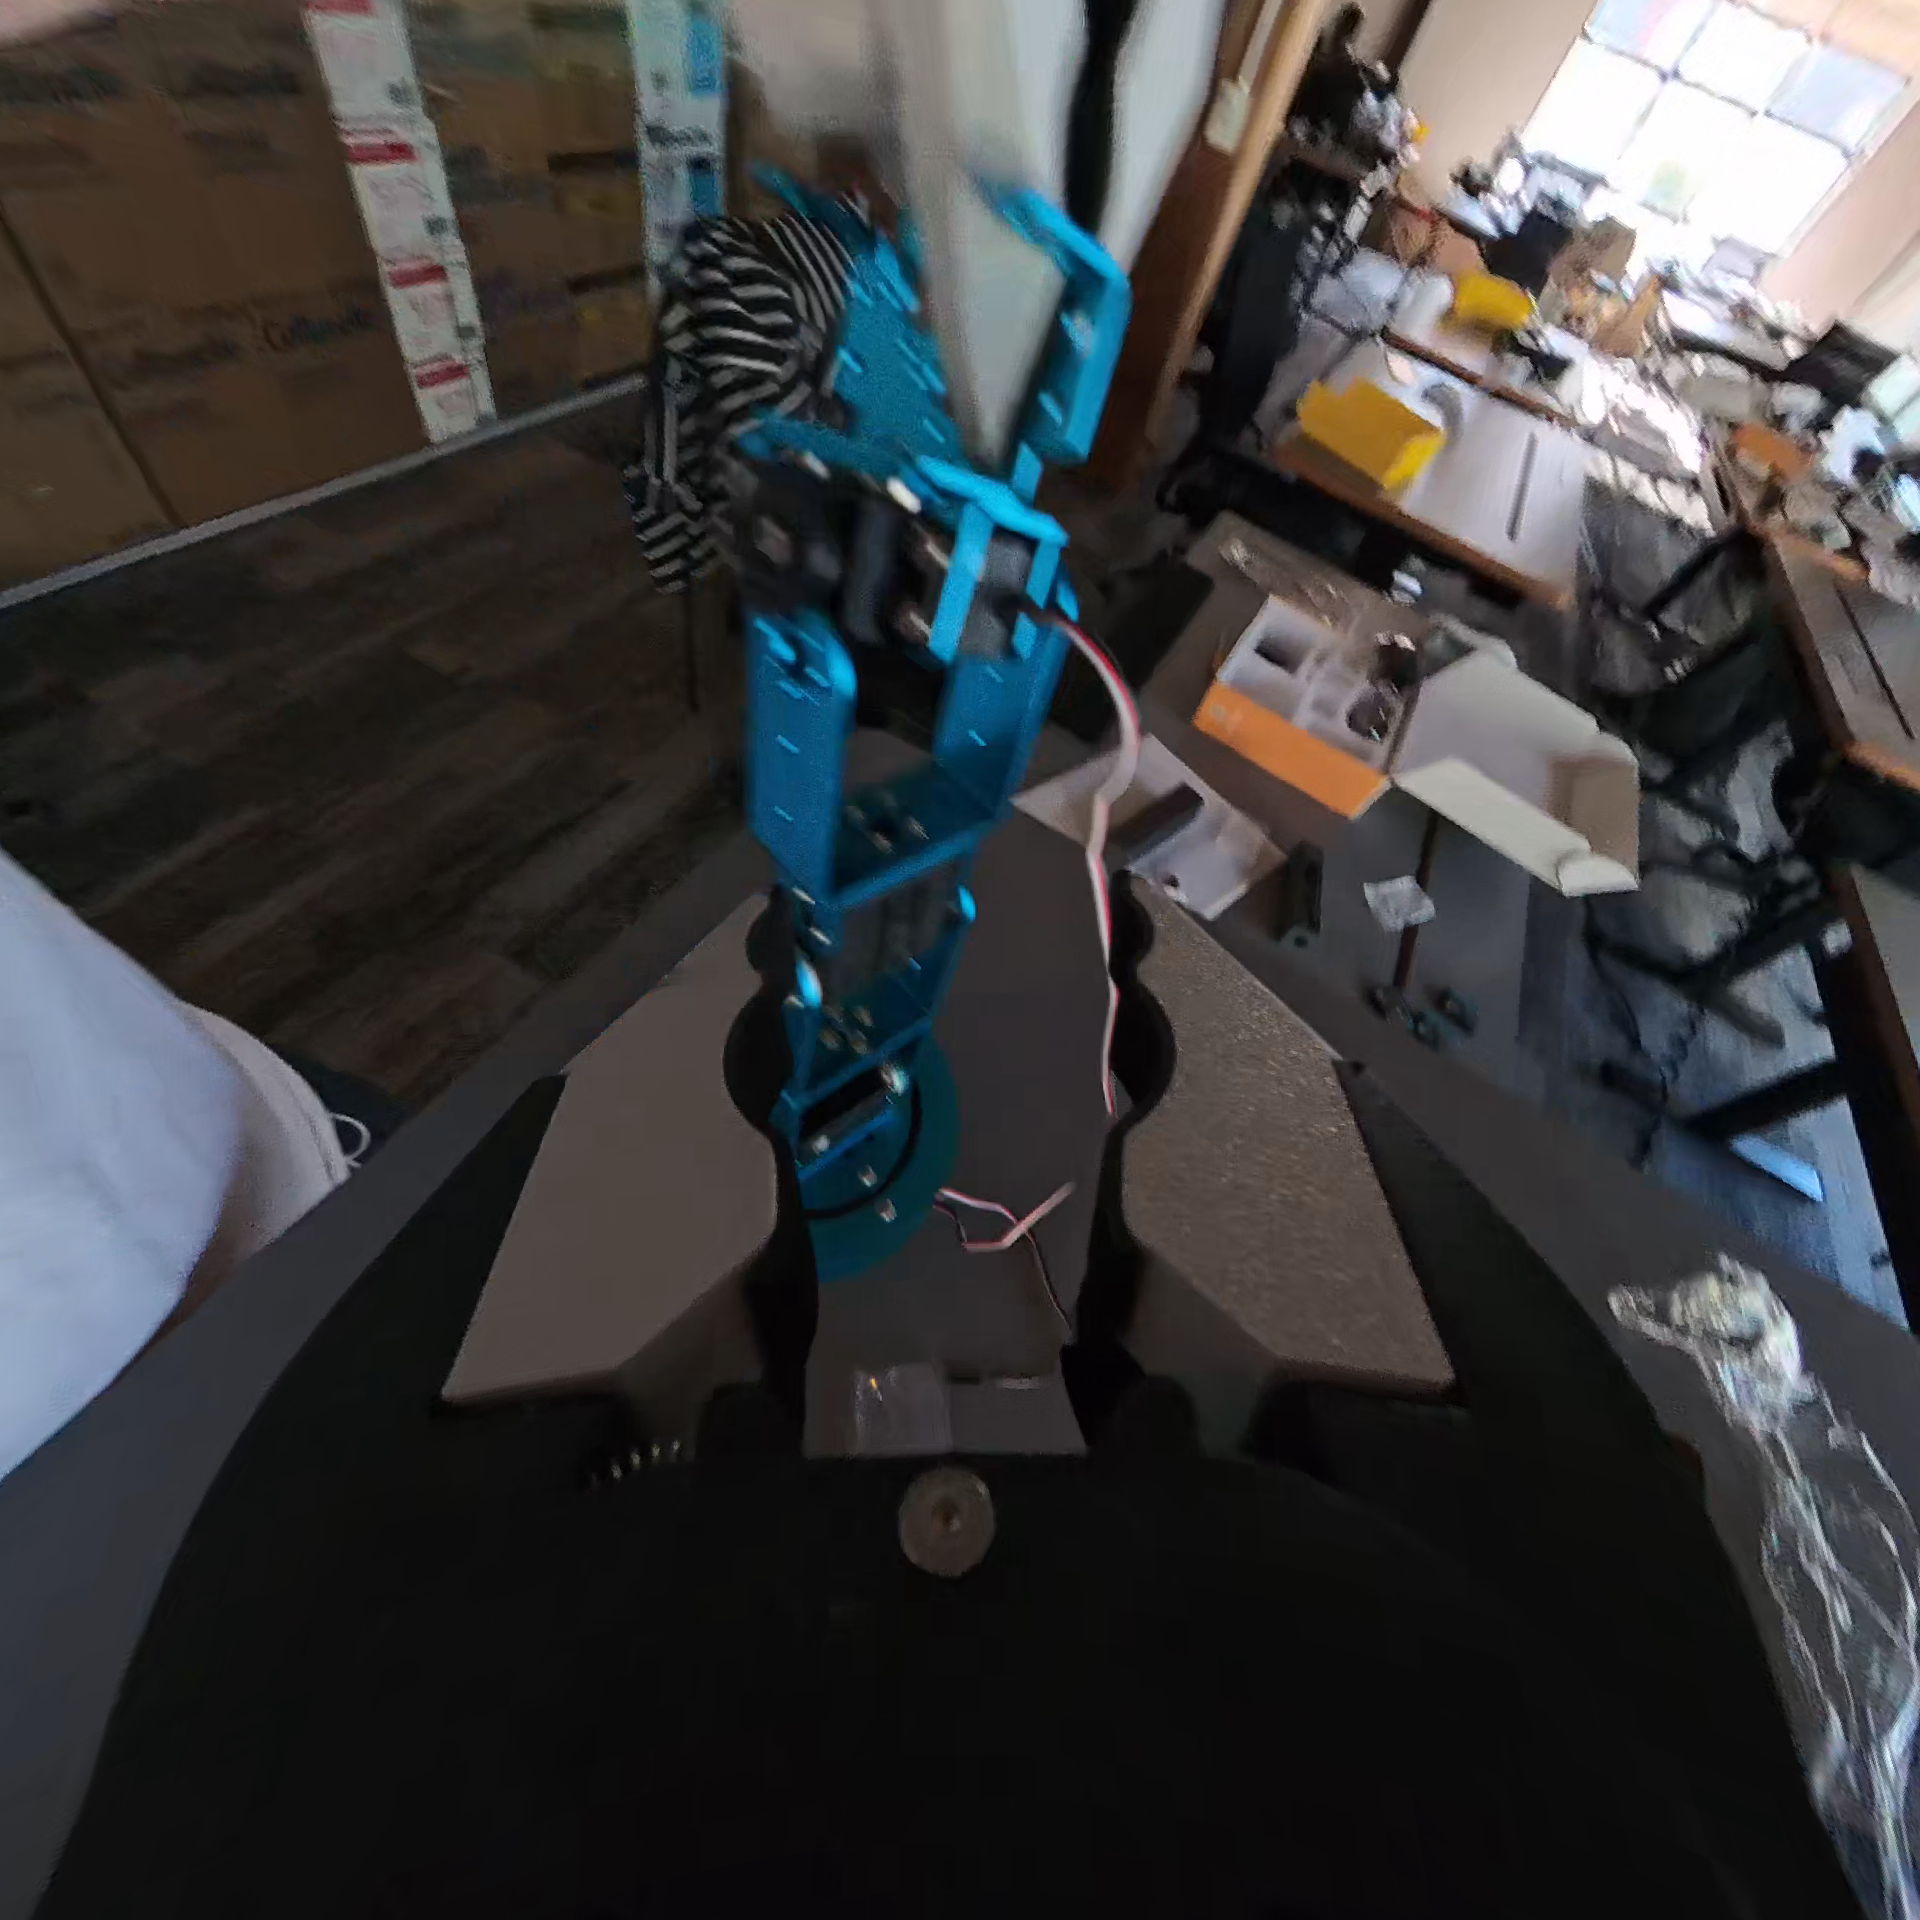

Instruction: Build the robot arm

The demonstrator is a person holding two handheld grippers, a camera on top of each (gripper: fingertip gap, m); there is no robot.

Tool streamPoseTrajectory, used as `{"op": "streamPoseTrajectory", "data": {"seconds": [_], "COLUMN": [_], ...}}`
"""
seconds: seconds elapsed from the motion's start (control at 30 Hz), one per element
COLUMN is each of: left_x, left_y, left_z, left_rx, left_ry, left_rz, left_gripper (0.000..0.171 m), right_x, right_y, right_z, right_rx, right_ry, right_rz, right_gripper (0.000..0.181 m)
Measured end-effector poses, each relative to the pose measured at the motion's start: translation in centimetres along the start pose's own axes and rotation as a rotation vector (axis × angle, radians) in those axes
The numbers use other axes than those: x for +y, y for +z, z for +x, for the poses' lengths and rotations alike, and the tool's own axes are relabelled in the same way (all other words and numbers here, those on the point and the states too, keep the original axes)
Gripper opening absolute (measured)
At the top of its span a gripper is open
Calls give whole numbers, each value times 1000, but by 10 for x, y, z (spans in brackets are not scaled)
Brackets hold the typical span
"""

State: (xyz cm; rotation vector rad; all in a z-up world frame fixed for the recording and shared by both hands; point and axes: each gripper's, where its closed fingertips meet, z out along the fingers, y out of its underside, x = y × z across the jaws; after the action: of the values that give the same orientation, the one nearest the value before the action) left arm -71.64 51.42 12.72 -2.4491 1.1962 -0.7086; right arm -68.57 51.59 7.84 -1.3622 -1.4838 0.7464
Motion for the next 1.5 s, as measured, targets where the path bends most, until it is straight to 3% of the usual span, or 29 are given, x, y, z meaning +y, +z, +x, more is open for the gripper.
{"op": "streamPoseTrajectory", "data": {"seconds": [0.13,0.23,0.43,0.73,0.9,1.07,1.3,1.5], "left_x": [0,-1,-1,1,0,1,3,5], "left_y": [-1,0,1,-1,0,-1,-2,-3], "left_z": [0,0,0,-3,-3,-2,-2,-3], "left_rx": [-29,-26,-26,11,0,-11,-10,-18], "left_ry": [1,-17,-9,-19,-2,23,38,49], "left_rz": [-2,-9,-33,-49,-54,-79,-78,-110], "left_gripper": [1,1,0,1,1,1,1,1], "right_x": [-20,-30,-50,-65,-59,-57,-56,-52], "right_y": [10,12,-9,-13,1,11,15,19], "right_z": [-26,-31,-42,-30,3,-3,3,-1], "right_rx": [-71,-163,-605,-875,-737,-734,-764,-764], "right_ry": [-79,-6,483,1023,1210,1220,1320,1323], "right_rz": [54,119,183,33,1,-122,-67,-127], "right_gripper": [53,50,56,59,60,44,40,40]}}
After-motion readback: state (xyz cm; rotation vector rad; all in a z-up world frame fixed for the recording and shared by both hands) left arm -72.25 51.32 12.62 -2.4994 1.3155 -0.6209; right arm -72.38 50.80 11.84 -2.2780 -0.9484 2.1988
